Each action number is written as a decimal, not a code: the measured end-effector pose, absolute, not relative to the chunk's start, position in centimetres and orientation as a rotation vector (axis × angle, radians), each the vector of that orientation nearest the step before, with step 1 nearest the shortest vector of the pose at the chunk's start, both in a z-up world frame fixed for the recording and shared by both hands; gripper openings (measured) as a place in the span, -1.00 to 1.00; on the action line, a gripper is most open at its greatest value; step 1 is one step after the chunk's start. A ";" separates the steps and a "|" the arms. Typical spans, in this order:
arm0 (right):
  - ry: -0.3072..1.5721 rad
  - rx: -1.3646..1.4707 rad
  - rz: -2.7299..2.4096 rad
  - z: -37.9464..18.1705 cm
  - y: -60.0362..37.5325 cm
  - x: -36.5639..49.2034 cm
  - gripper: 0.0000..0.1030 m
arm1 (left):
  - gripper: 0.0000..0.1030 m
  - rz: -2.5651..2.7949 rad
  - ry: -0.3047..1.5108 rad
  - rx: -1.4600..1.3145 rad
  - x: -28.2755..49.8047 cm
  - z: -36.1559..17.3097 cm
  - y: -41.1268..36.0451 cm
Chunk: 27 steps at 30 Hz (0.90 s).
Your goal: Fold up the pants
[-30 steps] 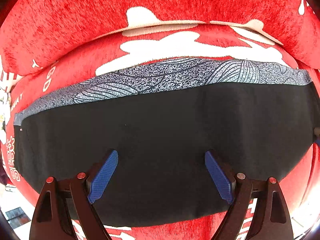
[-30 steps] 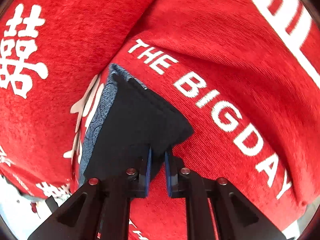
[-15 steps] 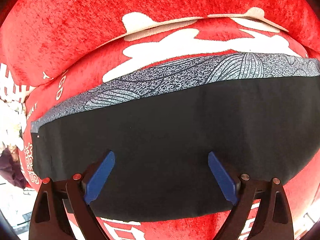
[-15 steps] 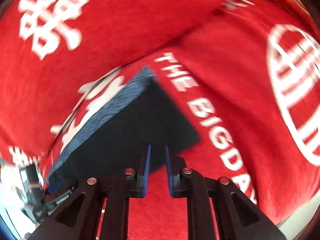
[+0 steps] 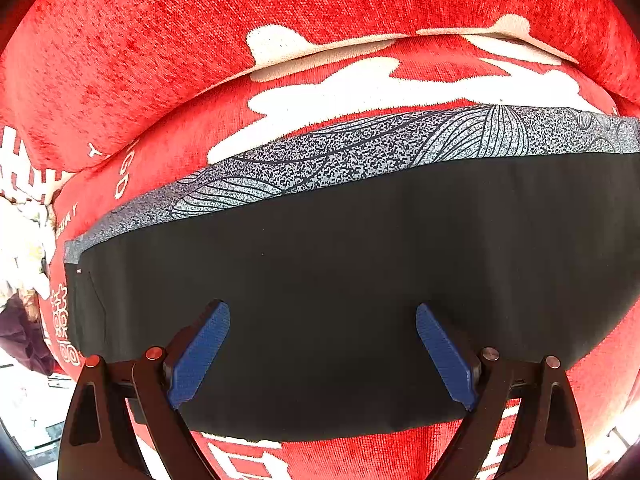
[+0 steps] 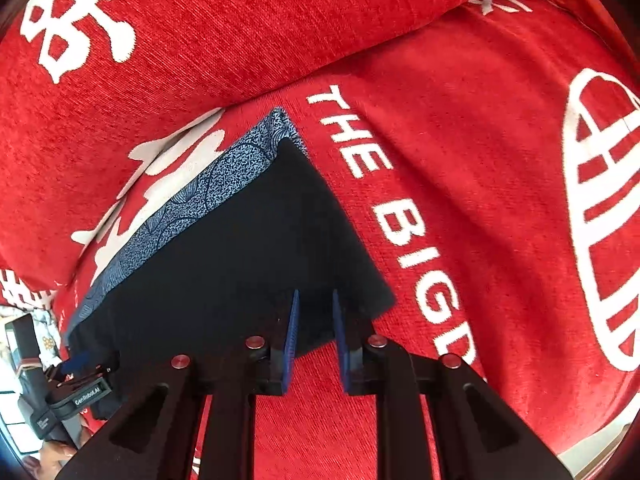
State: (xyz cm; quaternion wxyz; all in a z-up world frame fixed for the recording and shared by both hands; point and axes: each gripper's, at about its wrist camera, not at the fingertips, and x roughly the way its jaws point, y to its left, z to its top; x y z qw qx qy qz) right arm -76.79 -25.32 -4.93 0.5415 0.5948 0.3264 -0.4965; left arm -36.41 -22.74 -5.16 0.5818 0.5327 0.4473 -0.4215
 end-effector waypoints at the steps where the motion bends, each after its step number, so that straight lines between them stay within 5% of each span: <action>1: 0.787 1.398 -1.182 -4.6 -25.1 -76.7 -0.61 | 0.85 -0.985 1.042 1.247 -35.7 -5.6 -23.2; 9: 0.705 1.479 -1.187 -4.1 -23.3 -77.7 -0.31 | 0.85 -0.981 1.034 1.253 -37.1 -5.0 -23.0; 27: 0.590 1.627 -1.099 -6.0 -21.9 -77.4 -0.23 | 0.85 -0.981 1.004 1.281 -37.9 -4.8 -23.6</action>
